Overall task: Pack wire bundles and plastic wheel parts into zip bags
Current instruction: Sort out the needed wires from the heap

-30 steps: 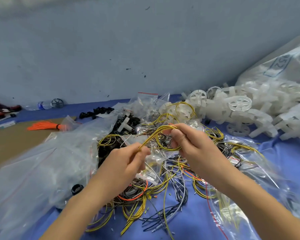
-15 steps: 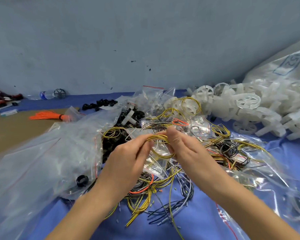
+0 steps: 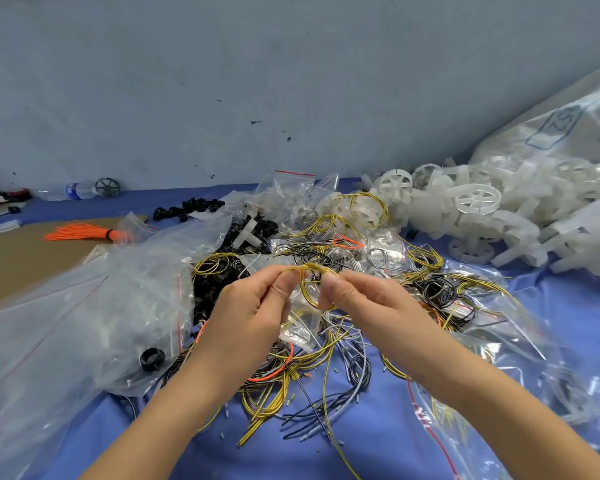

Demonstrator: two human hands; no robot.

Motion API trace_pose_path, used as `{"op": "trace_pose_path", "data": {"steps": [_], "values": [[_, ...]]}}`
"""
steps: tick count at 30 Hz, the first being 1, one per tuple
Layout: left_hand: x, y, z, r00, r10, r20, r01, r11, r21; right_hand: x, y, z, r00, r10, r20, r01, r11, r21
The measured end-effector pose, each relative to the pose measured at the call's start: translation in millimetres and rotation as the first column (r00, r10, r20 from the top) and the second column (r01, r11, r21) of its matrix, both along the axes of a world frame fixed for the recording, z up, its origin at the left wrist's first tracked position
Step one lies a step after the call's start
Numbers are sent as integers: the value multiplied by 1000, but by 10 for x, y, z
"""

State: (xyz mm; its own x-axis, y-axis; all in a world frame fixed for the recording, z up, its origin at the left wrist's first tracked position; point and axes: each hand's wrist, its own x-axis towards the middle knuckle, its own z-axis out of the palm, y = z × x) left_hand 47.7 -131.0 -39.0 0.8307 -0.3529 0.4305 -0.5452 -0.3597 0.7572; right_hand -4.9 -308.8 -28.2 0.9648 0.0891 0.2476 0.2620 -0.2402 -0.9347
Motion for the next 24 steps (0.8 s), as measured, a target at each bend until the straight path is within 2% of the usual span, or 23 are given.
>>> {"op": "trace_pose_path", "data": {"steps": [2, 5, 8, 14, 18, 21, 24], "values": [[-66, -116, -19, 980, -96, -173, 68, 985, -159, -22, 63, 12, 999, -21, 26, 17, 991, 136], [-202, -331, -64, 863, -280, -421, 93, 907, -411, -44, 198, -27, 1000, 12, -2, -10, 906, 423], [-310, -470, -90, 788, -331, -519, 9, 849, -528, -29, 297, -83, 994, 7, -106, 57, 806, 589], [-372, -491, -145, 797, -303, -522, 56, 899, -435, -74, 357, -124, 978, -58, -200, 167, 796, 582], [-346, -434, -151, 813, -205, -545, 65, 962, -265, -120, 396, -156, 976, -104, -191, 196, 802, 564], [-337, -383, -143, 827, -181, -533, 134, 983, -126, -114, 347, -128, 973, -160, -165, 224, 820, 527], [-342, -371, -103, 802, -237, -548, 153, 969, -195, -99, 267, -108, 964, -227, -137, 265, 845, 465]]}}
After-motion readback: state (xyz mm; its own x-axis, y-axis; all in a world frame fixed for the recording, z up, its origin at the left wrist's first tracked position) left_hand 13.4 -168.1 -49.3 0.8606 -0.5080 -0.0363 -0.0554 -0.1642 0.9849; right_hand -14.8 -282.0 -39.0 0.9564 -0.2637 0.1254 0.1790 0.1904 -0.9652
